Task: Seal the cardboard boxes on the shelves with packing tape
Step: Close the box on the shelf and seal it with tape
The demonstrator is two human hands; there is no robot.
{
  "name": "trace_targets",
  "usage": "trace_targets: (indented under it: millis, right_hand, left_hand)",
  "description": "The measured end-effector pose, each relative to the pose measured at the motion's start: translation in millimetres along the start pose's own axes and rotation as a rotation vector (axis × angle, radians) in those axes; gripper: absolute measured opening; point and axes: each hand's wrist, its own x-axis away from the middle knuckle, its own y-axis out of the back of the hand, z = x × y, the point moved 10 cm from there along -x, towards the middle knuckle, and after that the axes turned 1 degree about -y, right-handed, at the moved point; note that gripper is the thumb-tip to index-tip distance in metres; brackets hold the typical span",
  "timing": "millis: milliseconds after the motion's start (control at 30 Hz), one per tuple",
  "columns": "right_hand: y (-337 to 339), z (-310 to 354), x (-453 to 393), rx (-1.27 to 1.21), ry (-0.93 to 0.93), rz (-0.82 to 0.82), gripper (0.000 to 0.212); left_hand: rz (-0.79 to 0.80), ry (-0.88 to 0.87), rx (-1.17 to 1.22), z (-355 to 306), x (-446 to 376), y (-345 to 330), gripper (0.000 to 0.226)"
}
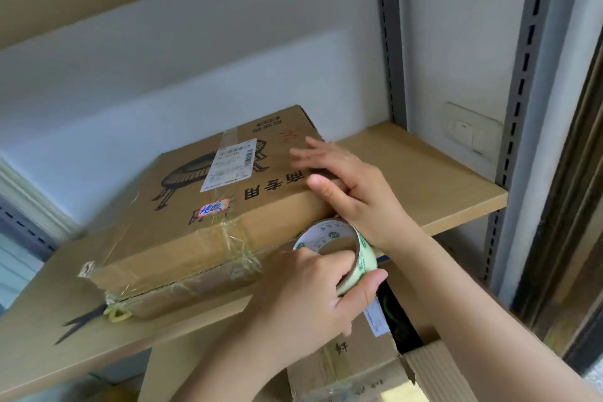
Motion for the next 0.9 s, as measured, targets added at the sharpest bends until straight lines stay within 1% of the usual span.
trace_targets:
  millis: [33, 67, 167, 233, 300, 333, 400, 433, 500, 600, 667, 767, 833, 900]
  right_hand:
    - [1.4, -1.1, -0.9, 0.02, 0.027, -0.06, 0.031]
    - [3.8, -1.5, 0.8, 0.056, 0.059, -0.12, 0.031]
    - [11.0, 1.9, 7.3, 0.247, 0.156, -0.238, 0.036]
    - [13.2, 2.3, 10.3, 0.361, 0.178, -0.285, 0.041]
    - [12.6, 6.5, 13.2, 0.455, 0.207, -0.32, 0.044]
    - [12.9, 9.8, 15.1, 0.489, 0.223, -0.338, 0.044]
    - [14.9, 18.3, 18.0, 0.536, 0.248, -0.364, 0.045]
    - [15.8, 20.7, 18.6, 0.55, 0.249, -0.374, 0.045]
    - [14.4, 21.0, 18.4, 0.571, 0.243, -0.377, 0.045]
    - [11.0, 26.0, 14.8, 0.633, 0.213, -0.355, 0.046]
    - [10.5, 39.6, 16.6, 0.747, 0.198, -0.406, 0.046]
    - [-11.5, 61.1, 20.1, 0.829, 0.164, -0.479, 0.045]
    - [-36.8, 66.7, 20.5, 0.882, 0.171, -0.48, 0.041]
    - [-46.7, 65.0, 17.7, 0.976, 0.18, -0.518, 0.036]
  left_hand:
    - [-0.009, 0.0, -0.036, -0.1, 1.9, 2.1, 0.058]
    - [-0.024, -0.002, -0.083, 0.6, 4.4, 6.9, 0.059]
    - [-0.062, 0.026, -0.249, 12.0, 22.2, 30.1, 0.061]
    - [-0.021, 0.052, -0.287, 23.6, 43.9, 40.4, 0.05]
    - [-0.018, 0.027, -0.384, 30.0, 63.5, 52.7, 0.034]
    - [-0.015, 0.049, -0.445, 36.5, 72.2, 60.0, 0.032]
    - [-0.031, 0.17, -0.515, 57.3, 86.6, 75.9, 0.034]
    - [-0.064, 0.209, -0.531, 64.7, 93.1, 83.5, 0.038]
    - [-0.107, 0.222, -0.516, 70.3, 103.6, 89.8, 0.042]
    - [-0.121, 0.116, -0.487, 67.5, 112.8, 83.7, 0.038]
    - [-0.164, 0.056, -0.434, 68.2, 114.4, 86.3, 0.031]
    - [-0.217, 0.077, -0.425, 70.0, 110.5, 95.3, 0.04]
    - [-0.225, 0.048, -0.456, 65.1, 105.9, 91.9, 0.046]
    - [-0.233, 0.016, -0.476, 60.9, 103.2, 89.7, 0.048]
